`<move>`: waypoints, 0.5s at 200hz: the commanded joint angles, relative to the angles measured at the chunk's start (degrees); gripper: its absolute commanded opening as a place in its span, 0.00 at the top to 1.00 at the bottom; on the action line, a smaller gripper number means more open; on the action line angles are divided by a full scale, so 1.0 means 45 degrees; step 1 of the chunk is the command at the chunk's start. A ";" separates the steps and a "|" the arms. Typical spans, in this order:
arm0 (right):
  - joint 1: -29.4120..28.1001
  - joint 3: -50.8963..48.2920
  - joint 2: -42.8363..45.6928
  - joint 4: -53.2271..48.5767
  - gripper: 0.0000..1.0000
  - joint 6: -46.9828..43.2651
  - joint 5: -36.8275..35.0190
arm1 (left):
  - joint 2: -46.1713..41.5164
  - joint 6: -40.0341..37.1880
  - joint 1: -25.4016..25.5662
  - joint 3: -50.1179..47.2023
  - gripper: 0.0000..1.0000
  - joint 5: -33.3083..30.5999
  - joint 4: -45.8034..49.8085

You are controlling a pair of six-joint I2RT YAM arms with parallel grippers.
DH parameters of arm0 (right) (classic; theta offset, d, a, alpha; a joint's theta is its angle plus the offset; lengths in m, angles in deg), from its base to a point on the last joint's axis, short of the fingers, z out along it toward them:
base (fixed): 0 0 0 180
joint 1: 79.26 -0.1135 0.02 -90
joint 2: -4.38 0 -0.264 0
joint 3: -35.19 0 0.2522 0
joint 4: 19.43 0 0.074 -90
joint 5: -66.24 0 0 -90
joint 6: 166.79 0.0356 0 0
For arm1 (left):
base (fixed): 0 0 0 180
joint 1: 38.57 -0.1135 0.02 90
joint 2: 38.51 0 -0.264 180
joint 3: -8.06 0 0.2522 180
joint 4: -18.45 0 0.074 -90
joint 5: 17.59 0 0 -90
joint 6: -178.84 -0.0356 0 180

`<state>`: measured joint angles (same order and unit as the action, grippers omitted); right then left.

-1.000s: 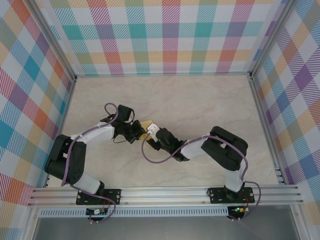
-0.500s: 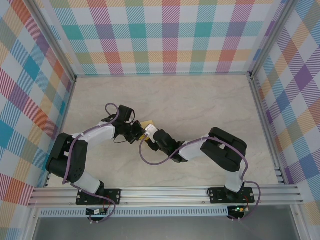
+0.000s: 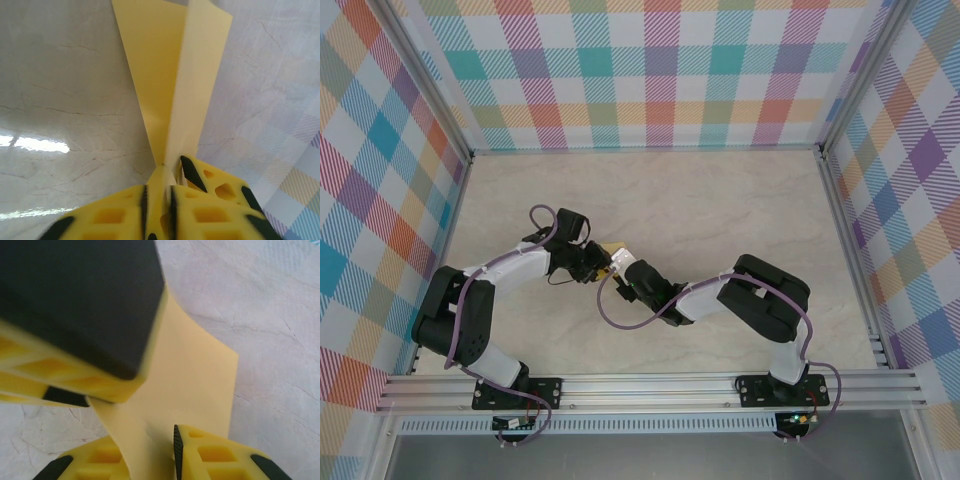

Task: Fold a paper plane with a square sheet of paper (pick it up from the middle)
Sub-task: Fold the wing for the fifth time at the center of the table.

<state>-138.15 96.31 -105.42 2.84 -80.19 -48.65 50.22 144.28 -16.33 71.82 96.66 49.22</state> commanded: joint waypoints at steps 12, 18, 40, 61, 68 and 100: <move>0.0004 -0.0238 0.0044 0.0241 0.87 0.0594 0.0584 | -0.1159 -0.0210 -0.0588 0.0171 0.55 -0.0309 0.0456; 0.0051 -0.0257 0.0063 0.0188 0.89 0.0727 0.0800 | -0.1373 -0.0228 -0.0652 0.0177 0.51 -0.0408 0.0472; 0.0234 -0.0490 0.0199 0.0222 0.91 0.1445 0.1887 | -0.1960 -0.0252 -0.0852 -0.0003 0.37 -0.0799 0.0597; 0.0448 -0.0648 0.0311 0.0293 0.92 0.2109 0.2612 | -0.2195 -0.0206 -0.1136 -0.0391 0.34 -0.0862 0.0482; 0.0518 -0.0689 0.0318 0.0275 0.93 0.2324 0.2883 | -0.2250 -0.0139 -0.1227 -0.0546 0.34 -0.0859 0.0393; 0.0983 -0.0963 0.0464 0.0322 0.93 0.3373 0.3995 | -0.2489 -0.0053 -0.1367 -0.1131 0.33 -0.0759 -0.0130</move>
<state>-135.33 93.46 -105.37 2.97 -70.82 -36.91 40.23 143.52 -21.55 69.13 93.69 49.66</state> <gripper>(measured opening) 0.076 0.673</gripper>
